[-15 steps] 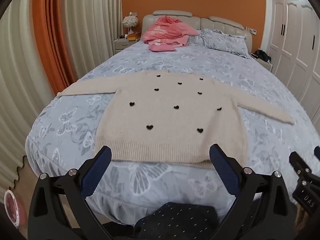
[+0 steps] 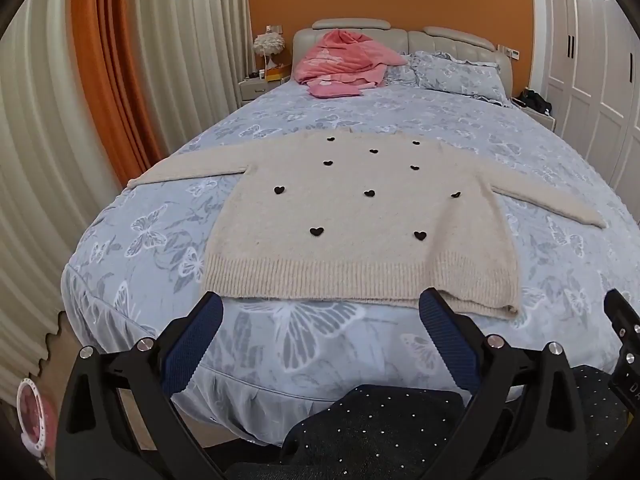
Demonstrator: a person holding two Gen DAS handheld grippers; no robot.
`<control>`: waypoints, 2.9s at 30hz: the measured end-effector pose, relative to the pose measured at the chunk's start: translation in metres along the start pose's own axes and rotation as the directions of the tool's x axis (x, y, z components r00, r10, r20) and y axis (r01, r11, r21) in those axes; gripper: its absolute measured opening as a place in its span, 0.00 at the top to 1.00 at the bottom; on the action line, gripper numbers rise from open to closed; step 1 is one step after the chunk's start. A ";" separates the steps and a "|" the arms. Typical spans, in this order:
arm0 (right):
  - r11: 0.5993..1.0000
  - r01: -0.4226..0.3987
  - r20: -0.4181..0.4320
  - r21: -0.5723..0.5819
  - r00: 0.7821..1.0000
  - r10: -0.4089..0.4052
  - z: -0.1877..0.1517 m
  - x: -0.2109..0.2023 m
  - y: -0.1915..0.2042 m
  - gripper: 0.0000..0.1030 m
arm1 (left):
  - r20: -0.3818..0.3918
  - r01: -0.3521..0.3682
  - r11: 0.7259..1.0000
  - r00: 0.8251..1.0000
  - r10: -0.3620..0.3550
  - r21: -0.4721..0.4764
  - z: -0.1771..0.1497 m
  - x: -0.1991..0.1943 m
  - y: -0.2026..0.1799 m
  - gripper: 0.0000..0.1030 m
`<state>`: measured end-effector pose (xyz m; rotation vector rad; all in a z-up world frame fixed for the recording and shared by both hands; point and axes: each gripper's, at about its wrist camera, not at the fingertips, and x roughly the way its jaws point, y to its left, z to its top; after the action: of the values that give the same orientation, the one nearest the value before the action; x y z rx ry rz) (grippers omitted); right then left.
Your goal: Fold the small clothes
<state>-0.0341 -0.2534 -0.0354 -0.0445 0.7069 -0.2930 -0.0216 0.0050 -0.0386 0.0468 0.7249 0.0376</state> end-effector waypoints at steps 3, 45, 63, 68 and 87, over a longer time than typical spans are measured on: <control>1.000 -0.001 -0.006 0.031 1.000 0.001 0.000 0.002 -0.006 0.11 | 0.005 0.005 1.000 1.000 -0.005 -0.014 0.000 0.001 0.003 0.07; 1.000 0.012 0.036 -0.021 0.999 -0.011 -0.010 -0.002 0.002 0.11 | 0.070 -0.041 0.998 0.997 0.039 0.040 -0.006 -0.009 -0.009 0.06; 1.000 0.011 0.032 -0.019 0.999 -0.010 -0.010 -0.002 0.001 0.11 | 0.068 -0.041 0.998 0.997 0.038 0.041 -0.007 -0.008 -0.011 0.06; 1.000 0.011 0.031 -0.019 0.999 -0.010 -0.010 -0.002 0.000 0.11 | 0.065 -0.042 0.998 0.997 0.039 0.041 -0.008 -0.008 -0.011 0.06; 1.000 0.009 0.027 -0.017 1.000 -0.008 -0.009 -0.003 -0.001 0.11 | 0.061 -0.040 0.998 0.997 0.038 0.043 -0.009 -0.008 -0.011 0.06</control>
<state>-0.0423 -0.2533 -0.0402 -0.0677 0.6830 -0.2939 -0.0332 -0.0062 -0.0402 0.1038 0.6649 0.0574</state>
